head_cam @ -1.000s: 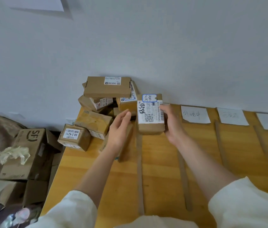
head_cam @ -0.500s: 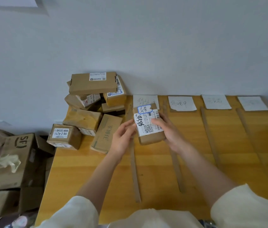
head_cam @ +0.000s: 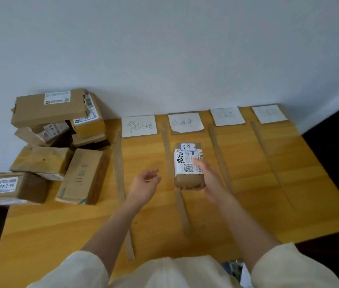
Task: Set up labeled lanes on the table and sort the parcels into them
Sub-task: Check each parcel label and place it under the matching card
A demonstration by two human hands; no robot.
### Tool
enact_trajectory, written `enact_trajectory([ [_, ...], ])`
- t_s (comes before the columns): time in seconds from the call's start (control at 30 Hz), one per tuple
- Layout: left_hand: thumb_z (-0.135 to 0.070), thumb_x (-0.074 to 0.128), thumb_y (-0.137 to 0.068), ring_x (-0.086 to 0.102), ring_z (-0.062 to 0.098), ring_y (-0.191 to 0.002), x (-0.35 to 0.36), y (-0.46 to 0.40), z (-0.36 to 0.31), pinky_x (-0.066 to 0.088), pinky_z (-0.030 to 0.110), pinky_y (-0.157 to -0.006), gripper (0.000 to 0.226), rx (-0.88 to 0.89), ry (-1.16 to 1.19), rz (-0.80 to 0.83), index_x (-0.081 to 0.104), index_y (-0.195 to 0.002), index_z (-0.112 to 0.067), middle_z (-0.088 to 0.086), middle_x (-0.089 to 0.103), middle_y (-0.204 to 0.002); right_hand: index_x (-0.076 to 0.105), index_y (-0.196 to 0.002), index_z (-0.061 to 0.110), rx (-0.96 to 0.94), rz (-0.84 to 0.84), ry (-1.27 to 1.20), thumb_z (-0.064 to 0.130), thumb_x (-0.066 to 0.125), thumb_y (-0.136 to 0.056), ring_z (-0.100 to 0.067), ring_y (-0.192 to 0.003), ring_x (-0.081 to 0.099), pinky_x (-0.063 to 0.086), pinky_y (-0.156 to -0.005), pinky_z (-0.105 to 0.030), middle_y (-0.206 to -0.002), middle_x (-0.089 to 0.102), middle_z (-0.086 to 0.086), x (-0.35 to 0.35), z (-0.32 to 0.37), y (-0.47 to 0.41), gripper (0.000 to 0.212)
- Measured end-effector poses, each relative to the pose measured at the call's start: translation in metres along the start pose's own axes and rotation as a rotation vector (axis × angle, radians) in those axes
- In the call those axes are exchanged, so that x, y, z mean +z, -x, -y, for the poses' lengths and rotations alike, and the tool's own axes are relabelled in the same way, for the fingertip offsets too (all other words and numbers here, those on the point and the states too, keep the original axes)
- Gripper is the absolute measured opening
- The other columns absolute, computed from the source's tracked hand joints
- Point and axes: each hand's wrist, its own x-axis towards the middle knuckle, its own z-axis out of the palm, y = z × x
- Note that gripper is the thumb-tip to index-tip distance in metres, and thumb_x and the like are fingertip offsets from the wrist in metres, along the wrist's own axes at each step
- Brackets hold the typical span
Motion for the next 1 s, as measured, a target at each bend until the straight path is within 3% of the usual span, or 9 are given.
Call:
enact_trajectory([
  [0.07,-0.020,0.062,-0.091,0.059,0.015,-0.095,0.028,-0.005,-0.005,0.046,0.027,-0.081,0.026,-0.006,-0.026,0.021,0.065,-0.117,-0.020,0.002,0.066,-0.114,0.063,-0.122,0.019,0.004,-0.051,-0.045,0.037,0.067,-0.086,-0.030,-0.100,0.069,0.056,-0.059,-0.033,-0.110,0.074,-0.007,-0.027,0.004,-0.007,0.040],
  [0.3,-0.029,0.060,-0.092,0.060,0.012,-0.096,0.122,-0.022,-0.041,0.050,0.028,-0.081,0.027,0.008,-0.193,0.130,0.064,-0.119,-0.024,-0.005,0.063,-0.115,0.068,-0.110,0.018,0.028,-0.209,-0.189,0.037,0.069,-0.087,-0.029,-0.103,0.068,0.053,-0.094,-0.051,-0.108,0.074,-0.008,-0.124,0.030,-0.036,0.030],
  [0.5,-0.035,0.054,-0.096,0.059,0.014,-0.108,0.181,-0.037,-0.070,0.048,0.028,-0.075,0.031,0.015,-0.343,0.180,0.059,-0.125,-0.026,-0.006,0.059,-0.126,0.068,-0.100,0.026,0.035,-0.366,-0.248,0.044,0.065,-0.087,-0.022,-0.097,0.068,0.055,-0.089,-0.042,-0.108,0.073,-0.005,-0.195,0.064,-0.058,0.022],
  [0.6,-0.036,0.053,-0.095,0.057,0.015,-0.112,0.204,-0.047,-0.078,0.052,0.033,-0.079,0.032,-0.004,-0.390,0.192,0.058,-0.126,-0.028,-0.005,0.056,-0.132,0.064,-0.109,0.023,0.036,-0.473,-0.243,0.051,0.060,-0.088,-0.017,-0.090,0.066,0.053,-0.072,-0.030,-0.103,0.070,-0.003,-0.223,0.085,-0.068,0.035],
  [0.67,-0.036,0.054,-0.095,0.056,0.017,-0.114,0.217,-0.053,-0.083,0.053,0.035,-0.083,0.036,-0.029,-0.421,0.196,0.056,-0.129,-0.028,-0.003,0.053,-0.137,0.060,-0.118,0.021,0.043,-0.510,-0.271,0.056,0.058,-0.088,-0.018,-0.095,0.064,0.052,-0.074,-0.029,-0.105,0.068,-0.003,-0.240,0.097,-0.076,0.046],
  [0.73,-0.036,0.054,-0.095,0.058,0.017,-0.100,0.229,-0.059,-0.087,0.051,0.035,-0.080,0.040,-0.045,-0.471,0.203,0.053,-0.133,-0.027,-0.003,0.057,-0.130,0.057,-0.123,0.018,0.052,-0.521,-0.321,0.058,0.058,-0.088,-0.019,-0.099,0.063,0.052,-0.076,-0.028,-0.108,0.067,-0.005,-0.257,0.110,-0.087,0.053],
  [0.83,-0.035,0.054,-0.094,0.041,0.001,-0.061,0.244,-0.071,-0.088,0.051,0.037,-0.071,0.043,-0.074,-0.525,0.173,0.050,-0.136,-0.026,-0.011,0.056,-0.088,0.055,-0.123,0.015,0.063,-0.545,-0.380,0.052,0.062,-0.088,-0.017,-0.095,0.063,0.051,-0.074,-0.026,-0.107,0.066,-0.004,-0.278,0.130,-0.105,0.052],
  [0.93,-0.033,0.054,-0.094,0.049,0.005,-0.063,0.257,-0.081,-0.096,0.045,0.028,-0.055,0.045,-0.094,-0.559,0.157,0.047,-0.138,-0.026,0.005,0.062,-0.118,0.051,-0.127,0.014,0.074,-0.582,-0.436,0.042,0.067,-0.086,-0.017,-0.098,0.060,0.051,-0.087,-0.029,-0.109,0.062,-0.003,-0.298,0.148,-0.126,0.053],
  [1.0,-0.032,0.055,-0.093,0.064,0.024,-0.088,0.266,-0.087,-0.100,0.047,0.027,-0.056,0.046,-0.073,-0.590,0.155,0.047,-0.138,-0.026,0.008,0.055,-0.134,0.048,-0.131,0.014,0.085,-0.587,-0.456,0.041,0.068,-0.085,-0.019,-0.107,0.059,0.049,-0.097,-0.033,-0.114,0.061,-0.004,-0.307,0.156,-0.141,0.056],
])
